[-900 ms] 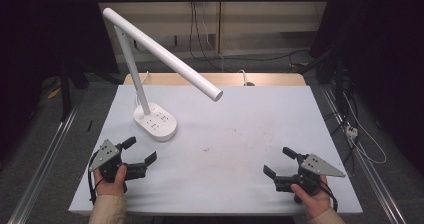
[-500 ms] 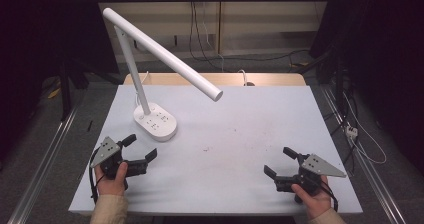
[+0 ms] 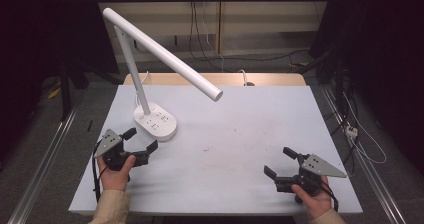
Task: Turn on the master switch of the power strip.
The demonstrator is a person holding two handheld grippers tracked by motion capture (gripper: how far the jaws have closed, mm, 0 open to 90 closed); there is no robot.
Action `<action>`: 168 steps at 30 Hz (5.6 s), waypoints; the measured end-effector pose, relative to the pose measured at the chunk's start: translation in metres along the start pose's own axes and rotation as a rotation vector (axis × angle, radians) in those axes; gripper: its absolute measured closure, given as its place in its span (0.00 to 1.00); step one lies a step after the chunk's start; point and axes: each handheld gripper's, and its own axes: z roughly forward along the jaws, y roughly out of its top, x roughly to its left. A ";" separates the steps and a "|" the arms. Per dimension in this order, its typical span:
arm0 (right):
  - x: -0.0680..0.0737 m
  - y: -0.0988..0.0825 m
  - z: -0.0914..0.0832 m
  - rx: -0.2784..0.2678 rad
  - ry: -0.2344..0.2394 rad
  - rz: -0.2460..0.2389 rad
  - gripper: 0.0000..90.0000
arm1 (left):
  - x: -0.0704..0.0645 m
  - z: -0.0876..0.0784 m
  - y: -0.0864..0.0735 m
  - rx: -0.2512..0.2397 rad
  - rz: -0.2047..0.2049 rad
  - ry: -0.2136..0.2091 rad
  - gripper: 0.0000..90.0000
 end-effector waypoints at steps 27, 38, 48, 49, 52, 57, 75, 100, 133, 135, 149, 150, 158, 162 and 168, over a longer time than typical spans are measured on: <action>0.000 0.001 -0.001 -0.005 0.001 -0.016 0.03 | 0.020 0.022 0.010 0.045 0.001 0.045 0.06; 0.000 0.001 -0.001 -0.006 0.004 -0.019 0.03 | 0.028 0.027 0.014 0.053 -0.001 0.077 0.09; 0.000 0.001 0.000 -0.005 0.004 -0.021 0.03 | 0.035 0.029 0.017 0.062 0.007 0.112 0.13; 0.000 0.001 0.000 -0.005 0.004 -0.021 0.03 | 0.035 0.029 0.017 0.062 0.007 0.112 0.14; 0.000 0.001 0.000 -0.006 0.005 -0.022 0.03 | 0.038 0.029 0.018 0.069 0.016 0.133 0.17; 0.000 0.001 -0.001 -0.008 0.004 -0.023 0.03 | 0.041 0.029 0.017 0.070 0.016 0.155 0.20; 0.000 0.002 -0.001 -0.008 0.004 -0.022 0.03 | 0.054 0.039 0.019 0.088 0.008 0.220 0.39; -0.001 0.002 -0.001 -0.008 0.006 -0.026 0.04 | 0.065 0.050 0.013 0.118 -0.006 0.272 0.63; -0.001 0.002 -0.001 -0.011 0.010 -0.030 0.04 | 0.075 0.063 0.015 0.160 -0.004 0.296 0.91; -0.001 0.001 -0.001 -0.011 0.012 -0.029 0.04 | 0.076 0.063 0.015 0.166 -0.002 0.293 0.93; -0.001 0.002 -0.001 -0.011 0.016 -0.036 0.04 | 0.079 0.067 0.011 0.166 -0.024 0.296 0.99; -0.001 0.002 -0.001 -0.011 0.016 -0.036 0.04 | 0.079 0.067 0.011 0.169 -0.025 0.296 0.99; -0.001 0.002 -0.002 -0.012 0.016 -0.039 0.04 | 0.080 0.070 0.009 0.191 -0.025 0.310 1.00; -0.001 0.002 -0.002 -0.013 0.014 -0.038 0.04 | 0.082 0.072 0.007 0.201 -0.028 0.315 1.00; -0.001 0.002 -0.002 -0.013 0.015 -0.039 0.04 | 0.083 0.076 0.004 0.207 -0.036 0.331 1.00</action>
